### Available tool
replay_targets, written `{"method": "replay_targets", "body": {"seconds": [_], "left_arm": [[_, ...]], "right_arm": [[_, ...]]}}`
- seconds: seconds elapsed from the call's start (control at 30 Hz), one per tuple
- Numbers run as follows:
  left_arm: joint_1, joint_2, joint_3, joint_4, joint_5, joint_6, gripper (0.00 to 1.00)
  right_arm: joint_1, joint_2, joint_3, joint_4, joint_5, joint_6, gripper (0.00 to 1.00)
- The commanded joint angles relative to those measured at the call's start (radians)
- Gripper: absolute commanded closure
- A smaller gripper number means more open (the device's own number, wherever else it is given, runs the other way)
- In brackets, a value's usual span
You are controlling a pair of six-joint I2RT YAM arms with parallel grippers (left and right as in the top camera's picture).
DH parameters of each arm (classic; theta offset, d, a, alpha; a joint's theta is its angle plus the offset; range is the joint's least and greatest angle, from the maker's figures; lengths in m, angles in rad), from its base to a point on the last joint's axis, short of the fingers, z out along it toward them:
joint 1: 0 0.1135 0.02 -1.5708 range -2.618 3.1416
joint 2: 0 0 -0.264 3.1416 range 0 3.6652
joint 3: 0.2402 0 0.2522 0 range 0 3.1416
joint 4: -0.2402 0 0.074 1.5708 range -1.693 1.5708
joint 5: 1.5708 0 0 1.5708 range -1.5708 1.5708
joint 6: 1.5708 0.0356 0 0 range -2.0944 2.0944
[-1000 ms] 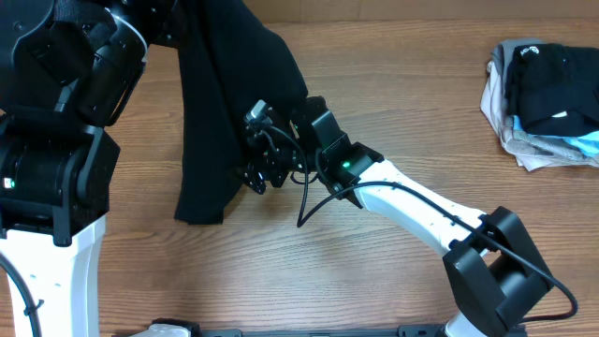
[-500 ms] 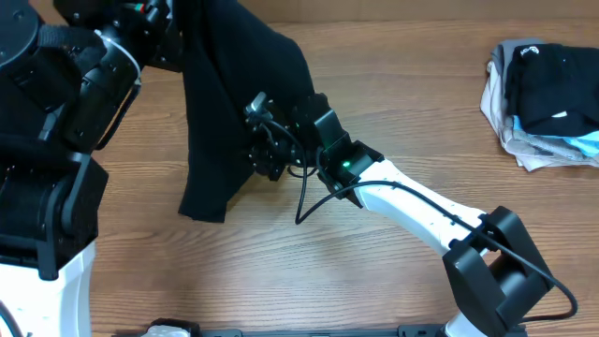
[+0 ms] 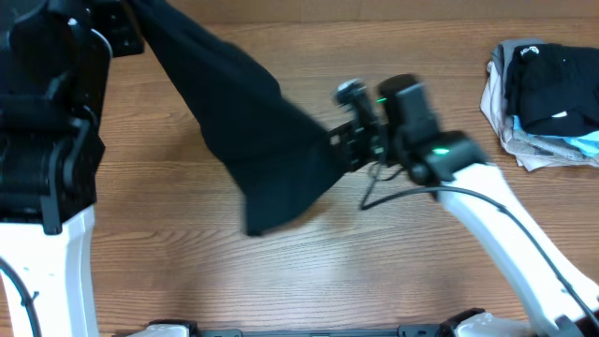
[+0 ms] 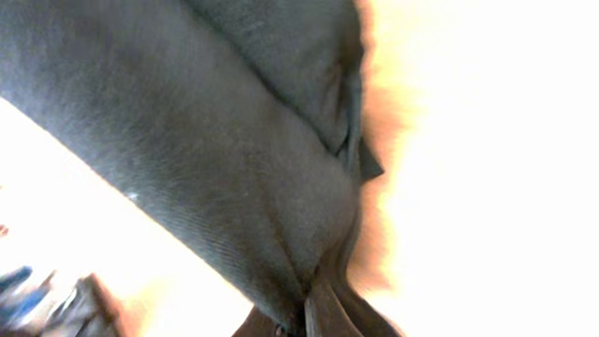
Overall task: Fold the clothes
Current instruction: 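Lift and stretch the shirt between both grippers, pulling apart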
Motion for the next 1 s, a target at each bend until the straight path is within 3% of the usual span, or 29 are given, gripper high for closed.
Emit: {"method": "replay_targets", "body": {"seconds": [0.0,0.23,0.4,0.6,0.8,0.97], "left_arm": [[0.065,0.008,0.019,-0.008,0.024,0.001,0.96],[0.108,-0.014,0.019,-0.128,0.088,-0.014,0.96],[0.108,-0.06,0.019,-0.248,0.088,-0.011,0.96],[0.108,-0.053,0.018,-0.307,0.088,0.0,0.96],[0.109,0.05,0.018,-0.22,0.083,0.028,0.96],[0.109,0.198,0.018,0.018,0.082,0.036,0.96]], "right_arm": [[-0.094,-0.097,0.08,-0.029,0.131,-0.034,0.96],[-0.25,-0.167,0.225,-0.143,0.138,-0.117,0.96],[-0.256,-0.169,0.293,-0.268,0.145,-0.138,0.96],[-0.256,-0.153,0.293,-0.283,0.161,-0.138,0.96],[-0.256,-0.083,0.293,-0.161,0.208,-0.161,0.96],[-0.256,0.03,0.293,0.084,0.252,-0.183,0.96]]}}
